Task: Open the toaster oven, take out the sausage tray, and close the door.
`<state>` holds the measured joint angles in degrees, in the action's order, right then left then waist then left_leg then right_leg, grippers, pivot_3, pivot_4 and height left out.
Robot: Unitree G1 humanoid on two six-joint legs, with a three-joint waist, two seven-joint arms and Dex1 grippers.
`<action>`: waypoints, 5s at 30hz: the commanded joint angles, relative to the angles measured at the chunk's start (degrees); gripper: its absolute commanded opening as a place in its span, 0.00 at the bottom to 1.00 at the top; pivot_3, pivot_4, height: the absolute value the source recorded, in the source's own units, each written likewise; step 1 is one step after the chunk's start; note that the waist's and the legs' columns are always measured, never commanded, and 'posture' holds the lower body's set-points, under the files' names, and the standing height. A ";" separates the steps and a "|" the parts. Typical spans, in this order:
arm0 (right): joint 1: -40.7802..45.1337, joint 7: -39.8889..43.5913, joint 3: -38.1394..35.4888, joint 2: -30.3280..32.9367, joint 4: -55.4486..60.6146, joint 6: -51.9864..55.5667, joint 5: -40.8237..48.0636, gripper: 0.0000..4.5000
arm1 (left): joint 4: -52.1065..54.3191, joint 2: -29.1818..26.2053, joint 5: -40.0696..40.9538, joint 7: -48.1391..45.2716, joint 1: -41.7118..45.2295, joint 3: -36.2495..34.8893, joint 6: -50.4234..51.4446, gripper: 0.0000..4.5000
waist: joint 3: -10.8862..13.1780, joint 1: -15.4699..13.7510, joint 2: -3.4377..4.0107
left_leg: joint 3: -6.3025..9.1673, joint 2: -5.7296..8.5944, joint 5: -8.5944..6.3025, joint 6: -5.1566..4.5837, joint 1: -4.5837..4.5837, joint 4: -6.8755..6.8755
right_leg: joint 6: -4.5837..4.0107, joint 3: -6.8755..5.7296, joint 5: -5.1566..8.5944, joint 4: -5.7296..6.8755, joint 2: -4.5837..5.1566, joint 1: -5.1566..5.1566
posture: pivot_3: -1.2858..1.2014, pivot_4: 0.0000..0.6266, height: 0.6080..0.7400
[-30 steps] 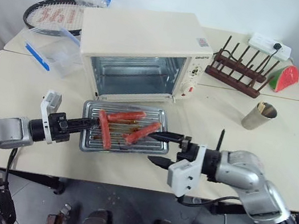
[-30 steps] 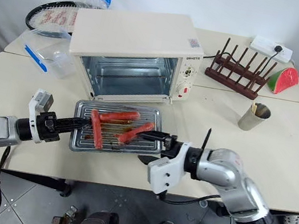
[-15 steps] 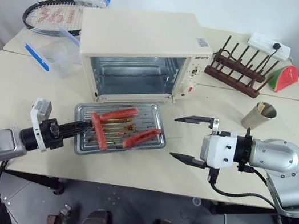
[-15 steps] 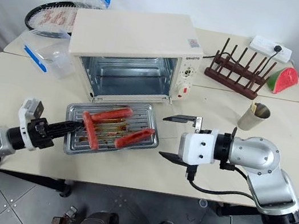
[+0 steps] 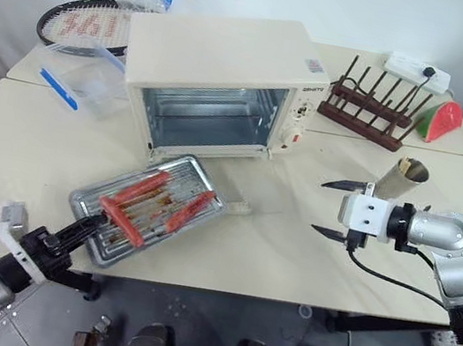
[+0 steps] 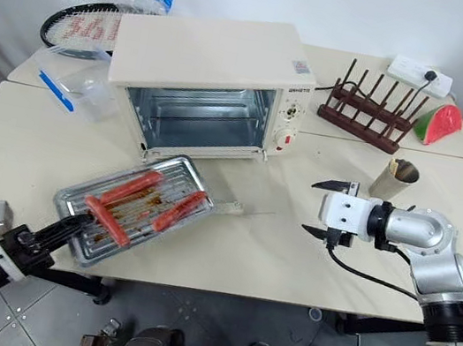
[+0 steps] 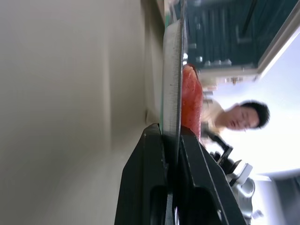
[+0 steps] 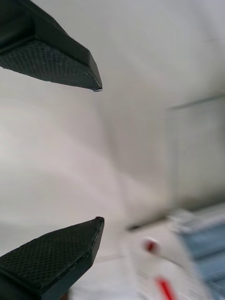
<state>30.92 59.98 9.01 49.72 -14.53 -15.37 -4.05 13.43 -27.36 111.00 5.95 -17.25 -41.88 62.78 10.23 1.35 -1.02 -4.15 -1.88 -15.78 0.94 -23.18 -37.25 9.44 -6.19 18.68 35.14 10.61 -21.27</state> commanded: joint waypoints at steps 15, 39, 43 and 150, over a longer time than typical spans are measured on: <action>7.48 -2.76 5.37 -8.29 -19.52 -12.80 -6.36 0.01 | 15.33 10.50 2.00 -3.48 -17.53 -5.64 -14.46 0.00 | -0.03 0.25 -0.05 | 0.03 -0.08 -0.24 -0.06 0.43 -0.15 | -0.04 -0.07 0.02 -0.43 -0.09 0.67 | 0.52 0.24 1.00; 8.23 3.68 4.32 -14.49 -19.12 -12.00 1.74 0.01 | 19.20 18.30 2.00 -6.23 -28.43 -9.63 -25.38 0.00 | -0.03 0.26 -0.06 | -0.17 -0.50 -0.71 0.00 0.68 -0.36 | -0.27 0.00 0.15 -0.79 -0.39 0.92 | 0.52 0.24 1.00; 7.52 5.31 2.90 -13.92 -14.60 -7.66 4.91 0.01 | 19.17 19.82 2.00 -6.12 -28.50 -9.46 -25.90 0.00 | -0.01 0.23 -0.02 | -0.19 -0.63 -0.82 0.02 0.61 -0.51 | -0.28 0.00 0.15 -0.83 -0.49 0.91 | 0.52 0.24 1.00; -13.53 3.19 -17.03 5.78 31.19 37.01 23.48 0.00 | -37.75 -14.59 -62.37 -48.65 55.05 39.25 18.35 0.99 | -0.15 -3.23 0.56 | -0.83 -0.96 -0.80 0.12 0.09 -0.71 | -0.30 0.35 0.05 0.15 -0.82 -0.23 | 0.52 0.24 1.00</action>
<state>17.28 61.75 -6.04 54.23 16.85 23.14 18.25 -24.65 -39.55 53.16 -43.67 39.18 -3.30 82.54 10.08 -1.88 -0.46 -4.99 -2.85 -16.57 1.07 -23.08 -37.94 9.13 -5.85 18.74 35.31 9.78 -21.51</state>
